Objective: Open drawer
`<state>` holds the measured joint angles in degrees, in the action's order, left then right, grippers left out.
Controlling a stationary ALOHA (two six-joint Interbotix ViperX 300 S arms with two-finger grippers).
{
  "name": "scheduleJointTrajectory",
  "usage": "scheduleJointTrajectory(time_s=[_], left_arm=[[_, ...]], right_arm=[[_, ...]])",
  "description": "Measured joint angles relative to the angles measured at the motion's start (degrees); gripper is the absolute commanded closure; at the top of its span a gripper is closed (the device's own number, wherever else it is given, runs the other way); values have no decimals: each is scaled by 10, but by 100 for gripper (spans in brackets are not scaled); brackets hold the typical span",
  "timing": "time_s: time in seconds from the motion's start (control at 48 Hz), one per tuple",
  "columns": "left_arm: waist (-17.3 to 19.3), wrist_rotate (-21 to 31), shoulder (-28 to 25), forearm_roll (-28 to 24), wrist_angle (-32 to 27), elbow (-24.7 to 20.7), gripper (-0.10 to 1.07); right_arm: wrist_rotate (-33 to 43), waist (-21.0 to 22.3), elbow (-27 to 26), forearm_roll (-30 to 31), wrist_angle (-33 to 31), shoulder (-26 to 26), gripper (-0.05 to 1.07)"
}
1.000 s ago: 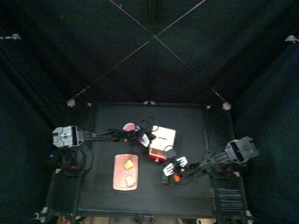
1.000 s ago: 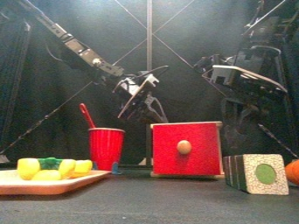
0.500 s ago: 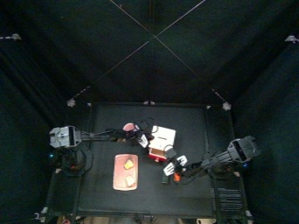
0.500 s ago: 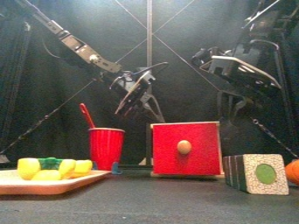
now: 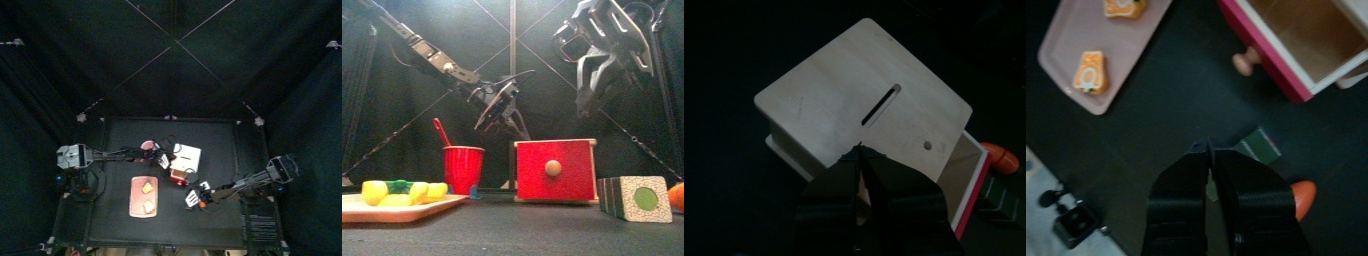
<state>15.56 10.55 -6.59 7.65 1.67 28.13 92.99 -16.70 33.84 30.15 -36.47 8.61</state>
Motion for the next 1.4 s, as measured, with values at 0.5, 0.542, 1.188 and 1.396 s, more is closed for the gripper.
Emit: scheduleJointTrajectory(time_s=[0.5, 0.542, 1.188, 1.396], left_arm=[[2, 0, 9, -81, -13, 4, 48], [2, 0, 11, -82, -13, 4, 48], [-4, -1, 54, -97, -4, 47, 48], [-4, -1, 76, -98, 20, 65, 48]], right_arm=[[134, 1, -99, -53, -189, -12, 30], [171, -9, -105, -25, -201, -25, 29], [370, -71, -124, 163, -229, -113, 24], [370, -71, -119, 166, -228, -113, 24]])
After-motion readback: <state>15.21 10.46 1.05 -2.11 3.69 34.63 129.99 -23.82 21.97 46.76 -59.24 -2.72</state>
